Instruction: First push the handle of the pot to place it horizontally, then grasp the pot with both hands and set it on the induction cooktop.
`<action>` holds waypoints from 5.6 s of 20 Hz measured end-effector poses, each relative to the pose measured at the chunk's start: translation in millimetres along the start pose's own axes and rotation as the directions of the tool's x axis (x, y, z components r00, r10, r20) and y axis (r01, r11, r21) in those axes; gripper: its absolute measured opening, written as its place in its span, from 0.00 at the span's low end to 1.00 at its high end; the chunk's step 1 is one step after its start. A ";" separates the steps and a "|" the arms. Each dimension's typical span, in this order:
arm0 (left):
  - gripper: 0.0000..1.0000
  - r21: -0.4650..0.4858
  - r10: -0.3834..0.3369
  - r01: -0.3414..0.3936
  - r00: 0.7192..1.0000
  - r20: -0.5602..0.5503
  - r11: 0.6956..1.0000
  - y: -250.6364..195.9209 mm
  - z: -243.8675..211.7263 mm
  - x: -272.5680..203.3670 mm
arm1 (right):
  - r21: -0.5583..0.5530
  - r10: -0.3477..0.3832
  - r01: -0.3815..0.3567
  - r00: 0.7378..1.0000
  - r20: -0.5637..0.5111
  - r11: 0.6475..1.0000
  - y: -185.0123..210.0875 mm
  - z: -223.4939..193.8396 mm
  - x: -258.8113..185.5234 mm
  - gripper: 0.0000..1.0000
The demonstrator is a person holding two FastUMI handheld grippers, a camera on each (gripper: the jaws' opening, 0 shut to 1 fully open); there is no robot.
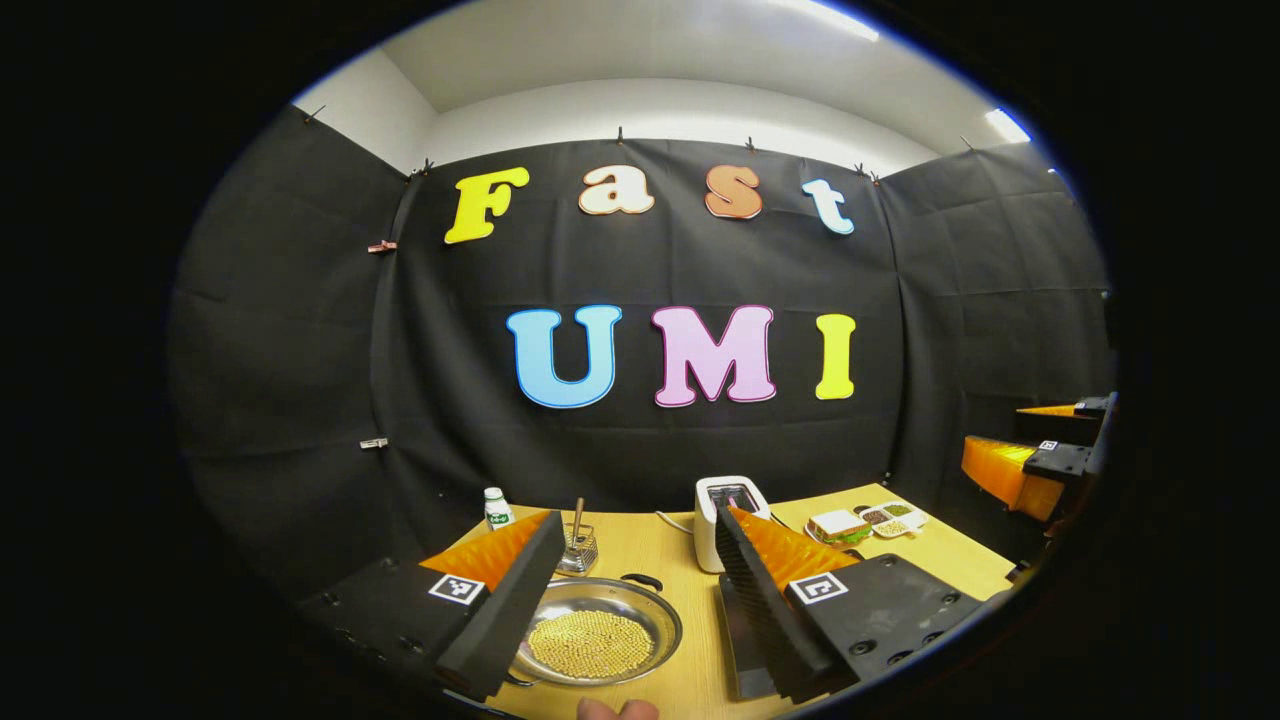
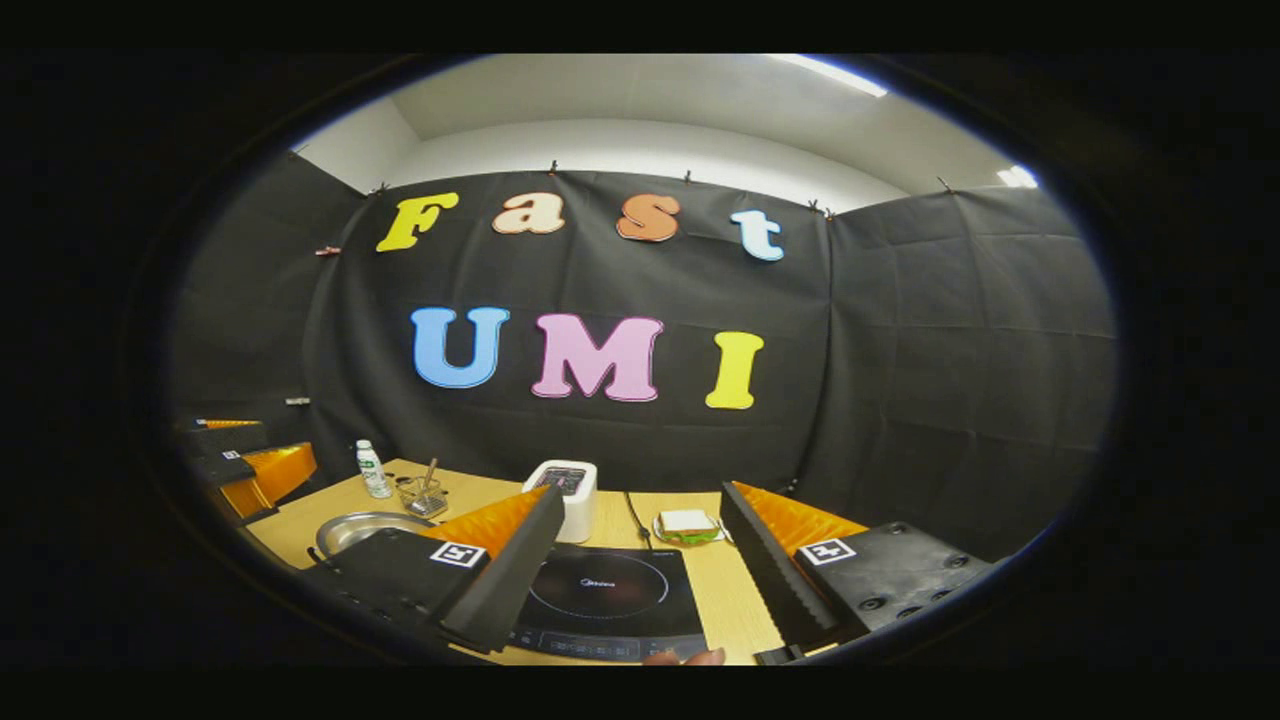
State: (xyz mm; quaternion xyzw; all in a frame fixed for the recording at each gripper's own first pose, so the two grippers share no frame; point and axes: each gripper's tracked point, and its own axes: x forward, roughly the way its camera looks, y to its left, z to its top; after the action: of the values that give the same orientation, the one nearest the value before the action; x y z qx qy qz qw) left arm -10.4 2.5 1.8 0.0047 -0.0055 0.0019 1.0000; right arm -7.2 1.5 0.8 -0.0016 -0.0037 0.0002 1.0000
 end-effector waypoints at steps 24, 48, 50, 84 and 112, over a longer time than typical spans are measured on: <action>0.05 0.000 -0.141 0.141 0.987 -0.083 0.990 -21.6 -20.4 -16.9 | -0.025 0.001 -0.001 1.000 0.010 1.000 4.7 2.8 -10.3 0.98; 0.05 -0.226 -0.269 0.147 0.456 -0.848 0.963 56.4 -283.2 -54.7 | -0.042 0.013 -0.014 0.999 -0.029 0.999 -1.4 -9.7 -6.1 0.99; 0.05 -0.209 -0.258 0.161 0.408 -0.876 0.965 66.2 -292.6 -54.3 | -0.046 0.011 -0.013 0.999 -0.030 0.999 -2.4 -10.7 -7.3 0.98; 0.05 -0.097 -0.090 0.002 0.394 -0.915 0.995 187.1 -344.2 13.9 | -0.073 -0.020 0.016 0.998 -0.053 0.997 -16.1 -18.8 -7.2 0.96; 0.05 0.090 0.118 -0.080 0.486 -0.866 0.993 280.4 -357.8 148.2 | -0.152 -0.105 0.084 0.985 -0.140 0.985 -24.9 -43.2 15.4 0.98</action>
State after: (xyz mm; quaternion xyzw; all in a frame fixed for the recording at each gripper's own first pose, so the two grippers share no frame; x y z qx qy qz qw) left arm 140.7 286.8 -351.6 0.0215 0.4986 0.0614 0.8644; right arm 8.5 -23.6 -42.2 -0.0745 0.0701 -0.0478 0.9936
